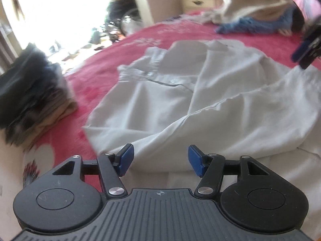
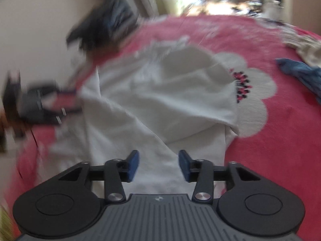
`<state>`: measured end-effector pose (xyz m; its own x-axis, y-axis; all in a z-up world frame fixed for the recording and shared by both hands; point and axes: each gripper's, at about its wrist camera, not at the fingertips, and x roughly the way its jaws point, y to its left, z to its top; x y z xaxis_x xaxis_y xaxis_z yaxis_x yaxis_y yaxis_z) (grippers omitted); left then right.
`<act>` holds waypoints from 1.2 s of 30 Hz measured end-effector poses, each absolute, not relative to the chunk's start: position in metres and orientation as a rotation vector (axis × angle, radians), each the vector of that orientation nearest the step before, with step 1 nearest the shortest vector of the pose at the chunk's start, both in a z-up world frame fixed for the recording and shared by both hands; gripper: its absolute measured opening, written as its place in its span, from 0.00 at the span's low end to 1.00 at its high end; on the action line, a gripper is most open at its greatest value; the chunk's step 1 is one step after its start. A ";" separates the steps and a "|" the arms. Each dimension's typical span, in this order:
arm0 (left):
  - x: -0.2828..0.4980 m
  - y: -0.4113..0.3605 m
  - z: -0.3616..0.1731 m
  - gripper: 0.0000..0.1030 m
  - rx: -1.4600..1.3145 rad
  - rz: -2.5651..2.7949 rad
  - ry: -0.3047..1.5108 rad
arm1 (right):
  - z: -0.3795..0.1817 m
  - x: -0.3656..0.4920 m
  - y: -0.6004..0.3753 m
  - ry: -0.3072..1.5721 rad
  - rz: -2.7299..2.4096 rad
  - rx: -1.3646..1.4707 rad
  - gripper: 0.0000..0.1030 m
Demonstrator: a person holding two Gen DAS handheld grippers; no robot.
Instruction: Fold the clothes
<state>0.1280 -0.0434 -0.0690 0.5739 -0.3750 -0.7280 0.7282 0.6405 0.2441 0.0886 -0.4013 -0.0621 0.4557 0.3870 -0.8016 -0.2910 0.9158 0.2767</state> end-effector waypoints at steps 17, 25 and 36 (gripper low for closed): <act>0.164 -0.077 -0.078 0.45 0.667 -0.914 0.731 | -0.101 0.119 -0.351 1.281 0.705 -0.288 0.15; 0.157 -0.071 -0.081 0.10 0.631 -0.913 0.693 | -0.056 0.107 -0.329 1.154 0.697 -0.411 0.02; 0.146 -0.016 -0.022 0.00 0.393 -0.754 0.482 | 0.069 0.075 -0.301 0.484 0.406 -0.756 0.02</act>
